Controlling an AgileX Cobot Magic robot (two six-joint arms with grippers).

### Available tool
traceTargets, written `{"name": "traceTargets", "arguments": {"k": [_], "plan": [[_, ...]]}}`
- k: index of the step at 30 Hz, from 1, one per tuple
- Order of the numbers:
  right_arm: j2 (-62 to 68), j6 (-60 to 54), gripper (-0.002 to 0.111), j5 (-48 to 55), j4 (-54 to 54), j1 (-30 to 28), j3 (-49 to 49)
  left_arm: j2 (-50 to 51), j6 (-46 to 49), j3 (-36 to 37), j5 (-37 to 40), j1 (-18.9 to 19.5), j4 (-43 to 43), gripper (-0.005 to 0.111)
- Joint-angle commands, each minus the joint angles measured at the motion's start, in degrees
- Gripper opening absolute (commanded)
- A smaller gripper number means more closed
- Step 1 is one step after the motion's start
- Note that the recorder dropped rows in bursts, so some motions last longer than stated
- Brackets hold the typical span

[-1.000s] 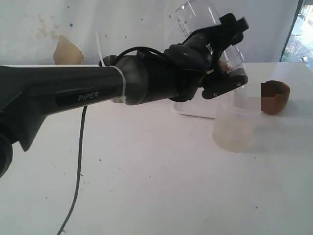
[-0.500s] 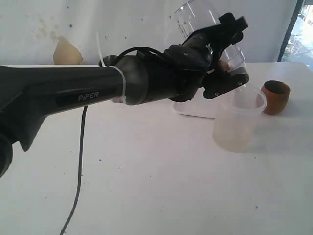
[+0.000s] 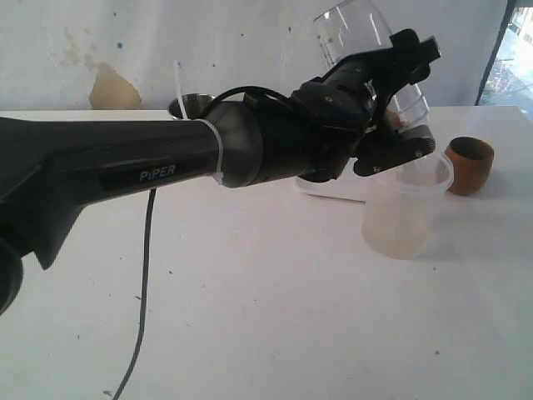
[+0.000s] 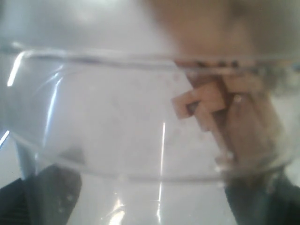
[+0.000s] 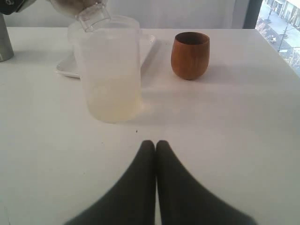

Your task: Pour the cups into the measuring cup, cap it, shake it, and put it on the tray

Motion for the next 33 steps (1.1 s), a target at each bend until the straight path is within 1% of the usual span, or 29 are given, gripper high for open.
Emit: {"name": "traceTargets", "arguments": {"k": [1,19,23,26,28,32,33], "plan": [[-0.2,0.2,0.0,-0.5,-0.3,-0.1,0.1,-1.3,-1.8,-0.5,1.6,-0.1,0.9,0.0],[-0.2,0.2,0.0,-0.5,-0.3,-0.1,0.1,-1.3,-2.0,-0.5,1.6,-0.1,0.9,0.0],[-0.2,0.2,0.0,-0.5,-0.3,-0.1,0.1,-1.3,-6.1,-0.5,1.6,-0.1,0.9,0.0],[-0.2,0.2,0.0,-0.5,-0.3,-0.1,0.1,-1.3,-12.6,-0.5,3.0,-0.1,0.9,0.0],[-0.2,0.2,0.0,-0.5,-0.3,-0.1,0.1,-1.3,-20.2,-0.5,4.9,-0.1,0.9,0.0],[-0.2,0.2,0.0,-0.5,-0.3,-0.1,0.1,-1.3,-39.9,-0.5,9.3,-0.1,0.9,0.0],[-0.2,0.2,0.0,-0.5,-0.3,-0.1,0.1,-1.3,-46.0,-0.5,10.3,-0.1,0.9,0.0]]}}
